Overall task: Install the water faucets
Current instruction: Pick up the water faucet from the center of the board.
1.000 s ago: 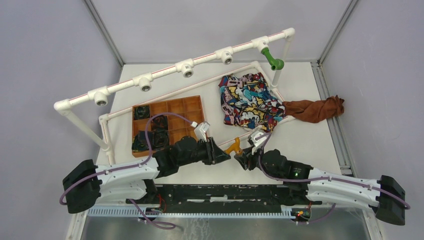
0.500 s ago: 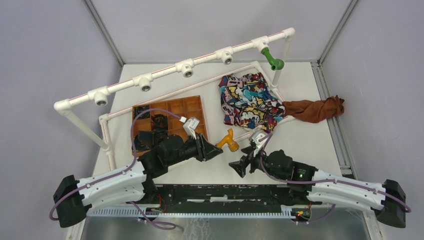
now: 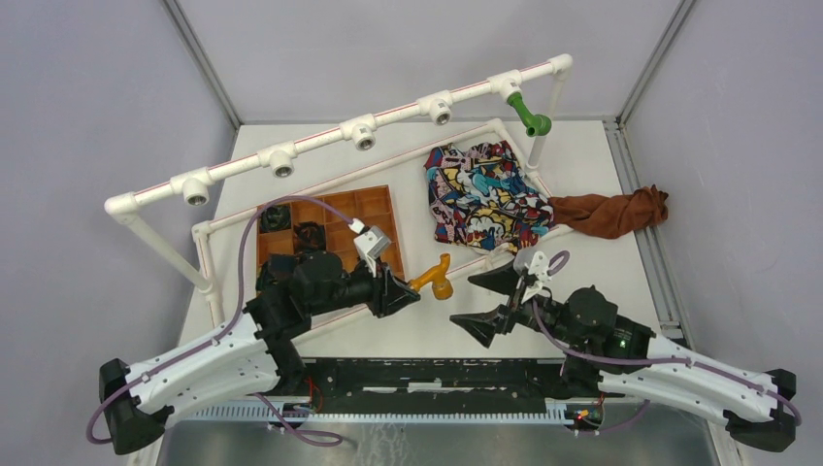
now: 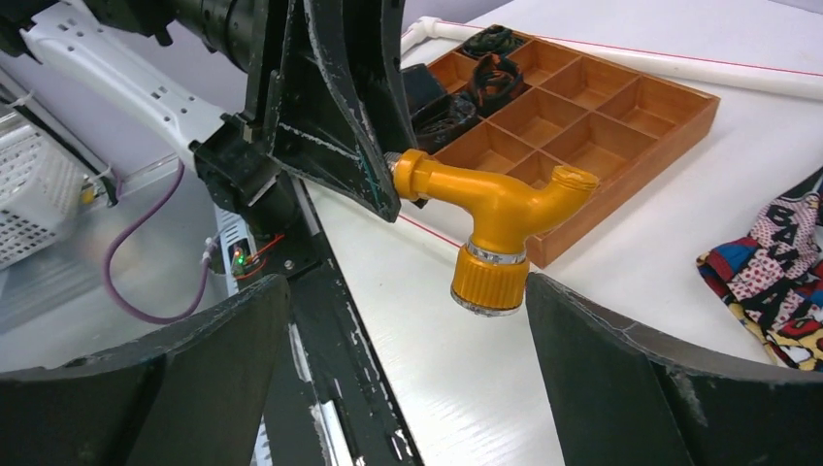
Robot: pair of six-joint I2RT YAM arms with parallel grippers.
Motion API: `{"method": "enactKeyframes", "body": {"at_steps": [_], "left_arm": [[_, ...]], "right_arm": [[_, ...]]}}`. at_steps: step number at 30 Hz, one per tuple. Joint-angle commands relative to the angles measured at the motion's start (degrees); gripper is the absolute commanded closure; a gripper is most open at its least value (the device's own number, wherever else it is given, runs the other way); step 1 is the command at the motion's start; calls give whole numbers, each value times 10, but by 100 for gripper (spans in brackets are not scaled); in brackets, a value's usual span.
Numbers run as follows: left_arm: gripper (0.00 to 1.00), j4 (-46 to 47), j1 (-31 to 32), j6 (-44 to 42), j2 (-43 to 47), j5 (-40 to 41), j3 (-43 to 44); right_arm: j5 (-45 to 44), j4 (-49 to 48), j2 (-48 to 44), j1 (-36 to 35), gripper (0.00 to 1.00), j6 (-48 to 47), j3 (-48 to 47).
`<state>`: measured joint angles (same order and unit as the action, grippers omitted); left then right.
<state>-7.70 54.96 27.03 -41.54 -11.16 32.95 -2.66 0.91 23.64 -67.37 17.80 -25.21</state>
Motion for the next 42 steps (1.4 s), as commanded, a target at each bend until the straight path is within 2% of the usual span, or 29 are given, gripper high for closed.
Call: {"method": "enactKeyframes", "body": {"at_steps": [1,5,10,15,20,24,27,36,40,42], "left_arm": [[98,-28,-4,-90,13,-36,48],[98,-41,-4,-123,15,-51,56],[98,-52,-3,-167,23,-74,59],[98,-67,-3,-194,55,-87,62],[98,-88,-3,-216,73,-100,67],[98,-106,-3,-232,61,-119,77],[98,-108,-4,-242,42,-143,86],[98,-100,-3,-251,30,-152,93],[98,-102,-3,-253,26,-163,96],[98,-102,-3,-253,23,-171,99]], "right_arm": [[45,-5,14,5,2,-10,-32],[52,-21,35,16,2,-15,-47],[102,-28,59,73,2,-16,-76],[221,-64,86,179,2,15,-82],[386,-209,127,261,2,101,-32],[470,-345,158,266,2,159,2],[511,-393,189,266,2,184,11],[543,-443,253,266,2,214,36],[565,-598,288,261,2,306,83],[567,-627,309,258,2,322,88]]}}
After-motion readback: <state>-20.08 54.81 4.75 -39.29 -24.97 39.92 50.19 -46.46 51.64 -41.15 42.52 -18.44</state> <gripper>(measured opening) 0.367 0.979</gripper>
